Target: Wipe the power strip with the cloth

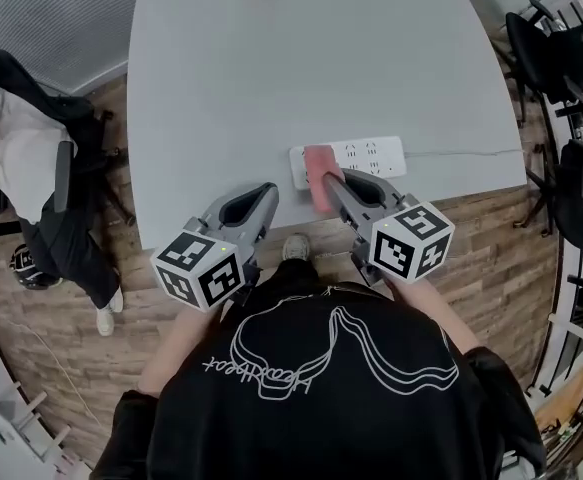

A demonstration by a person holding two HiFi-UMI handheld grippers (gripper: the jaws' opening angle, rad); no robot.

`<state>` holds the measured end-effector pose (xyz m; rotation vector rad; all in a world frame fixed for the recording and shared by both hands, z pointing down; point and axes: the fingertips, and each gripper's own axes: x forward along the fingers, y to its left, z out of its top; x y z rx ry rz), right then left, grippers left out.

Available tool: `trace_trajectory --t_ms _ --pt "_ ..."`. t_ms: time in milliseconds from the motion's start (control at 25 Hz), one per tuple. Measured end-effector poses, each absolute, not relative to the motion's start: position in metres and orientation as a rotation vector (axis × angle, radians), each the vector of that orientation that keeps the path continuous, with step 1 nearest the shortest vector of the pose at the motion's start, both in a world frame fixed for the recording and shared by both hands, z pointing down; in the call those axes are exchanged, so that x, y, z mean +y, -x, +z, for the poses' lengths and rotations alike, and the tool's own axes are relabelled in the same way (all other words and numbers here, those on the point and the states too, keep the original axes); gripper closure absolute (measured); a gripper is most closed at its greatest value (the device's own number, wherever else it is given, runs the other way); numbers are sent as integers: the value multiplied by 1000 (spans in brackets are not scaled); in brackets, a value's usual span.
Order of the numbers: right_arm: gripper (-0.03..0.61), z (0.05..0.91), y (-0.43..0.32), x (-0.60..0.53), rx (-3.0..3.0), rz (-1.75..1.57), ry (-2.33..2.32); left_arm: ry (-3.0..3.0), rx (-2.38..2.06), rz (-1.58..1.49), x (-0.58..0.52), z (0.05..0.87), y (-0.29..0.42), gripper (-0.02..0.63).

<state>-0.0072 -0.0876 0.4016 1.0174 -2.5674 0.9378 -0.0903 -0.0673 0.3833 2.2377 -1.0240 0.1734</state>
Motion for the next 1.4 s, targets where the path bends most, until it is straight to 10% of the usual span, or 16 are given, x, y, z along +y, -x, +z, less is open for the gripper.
trace_trajectory --t_ms 1400 --pt "545 489 47 -124 -2264 829 -972 -2098 -1023 244 -99 448 117 599"
